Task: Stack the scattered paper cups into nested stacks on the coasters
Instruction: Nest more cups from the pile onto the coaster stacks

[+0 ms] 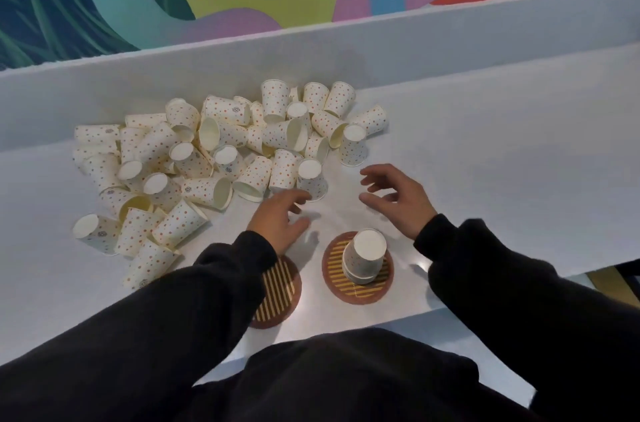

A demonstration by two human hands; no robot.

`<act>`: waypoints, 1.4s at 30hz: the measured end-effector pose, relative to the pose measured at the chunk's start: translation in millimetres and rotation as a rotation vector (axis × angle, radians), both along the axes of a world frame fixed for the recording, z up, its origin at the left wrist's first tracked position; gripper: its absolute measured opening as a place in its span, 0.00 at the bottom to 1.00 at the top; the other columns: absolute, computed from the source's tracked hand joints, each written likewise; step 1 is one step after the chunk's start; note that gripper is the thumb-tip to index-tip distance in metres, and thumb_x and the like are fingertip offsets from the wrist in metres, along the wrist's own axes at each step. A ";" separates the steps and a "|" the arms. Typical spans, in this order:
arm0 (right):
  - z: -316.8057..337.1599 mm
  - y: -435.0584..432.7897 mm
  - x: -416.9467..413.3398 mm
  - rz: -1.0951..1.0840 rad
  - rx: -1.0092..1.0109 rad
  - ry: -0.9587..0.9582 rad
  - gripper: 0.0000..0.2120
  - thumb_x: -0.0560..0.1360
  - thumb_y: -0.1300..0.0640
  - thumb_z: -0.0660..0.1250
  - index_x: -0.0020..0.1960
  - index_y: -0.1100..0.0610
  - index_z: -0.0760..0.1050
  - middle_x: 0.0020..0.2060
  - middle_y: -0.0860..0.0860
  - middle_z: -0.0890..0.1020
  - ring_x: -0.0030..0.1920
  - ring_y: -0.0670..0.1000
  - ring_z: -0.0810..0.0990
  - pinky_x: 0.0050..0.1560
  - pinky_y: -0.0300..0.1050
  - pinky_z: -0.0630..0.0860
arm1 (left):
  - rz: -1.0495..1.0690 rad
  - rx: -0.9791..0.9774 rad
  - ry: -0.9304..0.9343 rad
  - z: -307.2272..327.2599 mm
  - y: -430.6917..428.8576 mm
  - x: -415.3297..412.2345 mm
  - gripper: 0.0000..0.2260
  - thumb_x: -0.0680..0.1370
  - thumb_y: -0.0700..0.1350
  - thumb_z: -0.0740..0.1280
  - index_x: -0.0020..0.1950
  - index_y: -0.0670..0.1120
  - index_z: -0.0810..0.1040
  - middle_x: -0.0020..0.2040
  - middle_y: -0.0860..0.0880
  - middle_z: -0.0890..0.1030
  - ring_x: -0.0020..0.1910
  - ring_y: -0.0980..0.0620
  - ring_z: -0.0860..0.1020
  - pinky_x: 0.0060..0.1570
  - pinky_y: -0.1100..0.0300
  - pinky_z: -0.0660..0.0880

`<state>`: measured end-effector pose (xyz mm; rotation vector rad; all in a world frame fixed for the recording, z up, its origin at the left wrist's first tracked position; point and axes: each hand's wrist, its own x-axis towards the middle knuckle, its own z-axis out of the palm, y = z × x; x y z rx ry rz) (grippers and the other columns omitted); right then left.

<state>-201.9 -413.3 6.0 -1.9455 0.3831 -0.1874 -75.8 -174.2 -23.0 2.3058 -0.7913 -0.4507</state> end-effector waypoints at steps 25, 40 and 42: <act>-4.6 8.8 109.1 0.459 -0.478 0.376 0.29 0.72 0.51 0.77 0.69 0.48 0.70 0.62 0.53 0.80 0.60 0.56 0.77 0.62 0.51 0.74 | 0.199 0.254 -0.156 -20.2 -2.4 40.3 0.20 0.74 0.51 0.75 0.61 0.51 0.70 0.59 0.49 0.76 0.51 0.47 0.76 0.50 0.52 0.76; 79.2 73.2 82.7 0.259 -0.260 0.062 0.26 0.69 0.52 0.80 0.62 0.48 0.72 0.55 0.47 0.81 0.52 0.50 0.80 0.54 0.48 0.79 | 0.352 -0.201 0.048 18.8 59.3 23.0 0.25 0.71 0.45 0.78 0.66 0.53 0.74 0.60 0.53 0.78 0.59 0.53 0.76 0.59 0.55 0.73; 77.3 95.2 76.2 0.250 -0.225 0.051 0.26 0.69 0.53 0.79 0.63 0.48 0.72 0.56 0.46 0.81 0.54 0.50 0.79 0.55 0.49 0.79 | 0.339 -0.173 0.031 25.1 74.3 15.9 0.22 0.71 0.46 0.78 0.62 0.54 0.75 0.57 0.56 0.79 0.56 0.53 0.77 0.56 0.55 0.74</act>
